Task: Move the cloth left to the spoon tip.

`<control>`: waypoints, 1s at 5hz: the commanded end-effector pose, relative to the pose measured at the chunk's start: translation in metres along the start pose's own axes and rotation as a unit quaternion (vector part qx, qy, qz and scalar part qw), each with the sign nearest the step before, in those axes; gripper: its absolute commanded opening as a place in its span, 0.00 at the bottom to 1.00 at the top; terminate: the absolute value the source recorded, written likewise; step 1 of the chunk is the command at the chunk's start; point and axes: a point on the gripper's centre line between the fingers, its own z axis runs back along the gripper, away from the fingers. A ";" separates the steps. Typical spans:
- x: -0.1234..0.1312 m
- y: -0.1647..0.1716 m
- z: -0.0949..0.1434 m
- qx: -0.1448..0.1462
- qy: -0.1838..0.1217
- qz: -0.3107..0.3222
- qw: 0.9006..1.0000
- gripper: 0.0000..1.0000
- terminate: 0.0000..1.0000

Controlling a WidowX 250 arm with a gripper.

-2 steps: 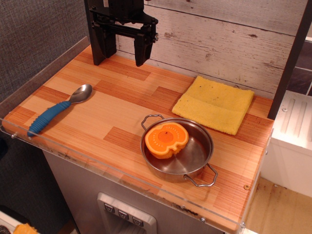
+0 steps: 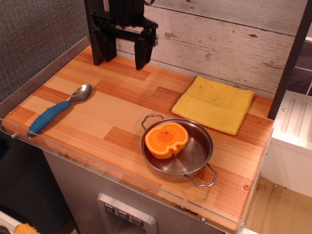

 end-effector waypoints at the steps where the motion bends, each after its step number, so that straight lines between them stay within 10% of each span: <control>1: -0.002 -0.034 0.013 -0.013 -0.037 -0.015 0.999 1.00 0.00; 5: 0.050 -0.108 -0.026 0.013 -0.040 -0.024 0.999 1.00 0.00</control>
